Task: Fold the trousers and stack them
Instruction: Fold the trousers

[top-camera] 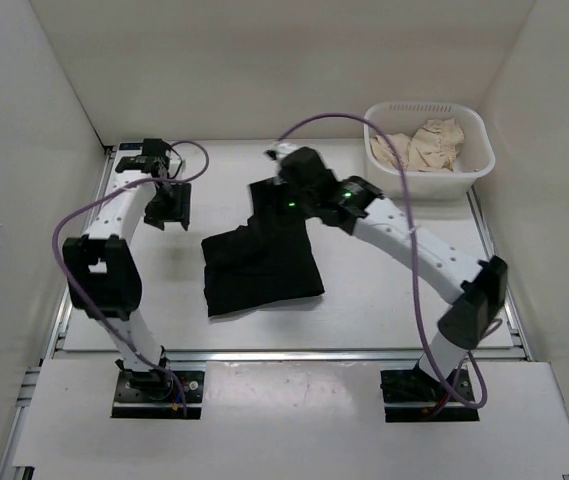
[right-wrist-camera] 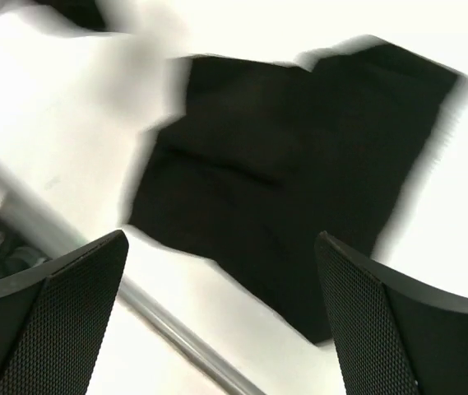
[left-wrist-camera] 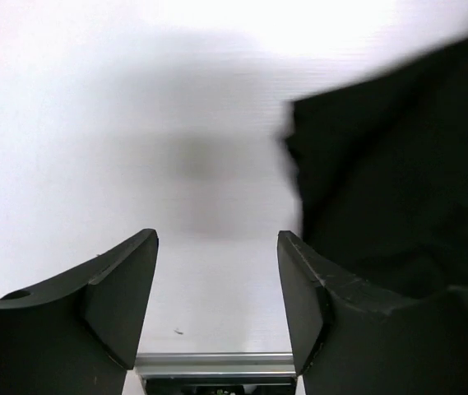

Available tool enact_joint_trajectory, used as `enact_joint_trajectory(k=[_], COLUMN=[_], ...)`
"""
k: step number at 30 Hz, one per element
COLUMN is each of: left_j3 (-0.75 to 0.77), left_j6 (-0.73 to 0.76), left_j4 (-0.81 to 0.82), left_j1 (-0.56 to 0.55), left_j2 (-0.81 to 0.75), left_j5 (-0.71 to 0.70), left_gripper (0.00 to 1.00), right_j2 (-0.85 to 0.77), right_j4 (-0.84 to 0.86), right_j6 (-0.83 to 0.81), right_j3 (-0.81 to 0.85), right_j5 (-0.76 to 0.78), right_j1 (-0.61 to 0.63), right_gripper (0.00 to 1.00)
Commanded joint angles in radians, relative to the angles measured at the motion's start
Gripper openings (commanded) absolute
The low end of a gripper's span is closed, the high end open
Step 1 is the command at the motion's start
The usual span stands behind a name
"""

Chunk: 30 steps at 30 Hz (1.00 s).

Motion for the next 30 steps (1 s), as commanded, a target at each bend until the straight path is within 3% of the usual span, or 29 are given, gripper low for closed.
enact_joint_trajectory(k=[1, 6, 10, 14, 18, 20, 22, 23, 24, 25, 30], left_j3=[-0.036, -0.182, -0.232, -0.232, -0.188, -0.158, -0.130, -0.116, -0.089, -0.075, -0.025], left_j6=[0.009, 0.009, 0.009, 0.009, 0.009, 0.009, 0.009, 0.009, 0.009, 0.009, 0.009], left_j4=[0.042, 0.176, 0.247, 0.314, 0.361, 0.361, 0.361, 0.361, 0.361, 0.361, 0.361], left_j1=[-0.139, -0.401, -0.504, -0.534, -0.523, -0.511, -0.485, -0.462, -0.450, -0.436, -0.335], left_j2=[-0.137, -0.190, -0.164, -0.098, -0.026, 0.013, 0.034, 0.034, 0.034, 0.034, 0.056], left_j5=[-0.033, -0.044, -0.012, 0.011, -0.068, -0.084, -0.093, -0.102, -0.102, -0.102, -0.102], left_gripper=[0.72, 0.77, 0.78, 0.78, 0.68, 0.57, 0.41, 0.23, 0.17, 0.14, 0.14], right_j2=[-0.043, -0.076, -0.076, -0.076, -0.053, -0.044, -0.044, -0.044, -0.044, -0.053, -0.053], right_j4=[0.016, 0.128, 0.239, 0.375, 0.395, 0.408, 0.408, 0.408, 0.424, 0.425, 0.438], right_j6=[0.118, 0.127, 0.183, 0.227, 0.236, 0.246, 0.236, 0.236, 0.236, 0.245, 0.255], right_j3=[-0.223, -0.479, -0.633, -0.739, -0.779, -0.793, -0.812, -0.822, -0.833, -0.842, -0.860], right_j5=[0.004, -0.136, -0.243, -0.335, -0.368, -0.386, -0.386, -0.386, -0.395, -0.395, -0.429], right_j1=[-0.116, -0.234, -0.291, -0.320, -0.321, -0.321, -0.331, -0.331, -0.331, -0.331, -0.340], right_gripper=[0.99, 0.99, 0.99, 0.99, 0.87, 0.74, 0.58, 0.52, 0.48, 0.38, 0.17])
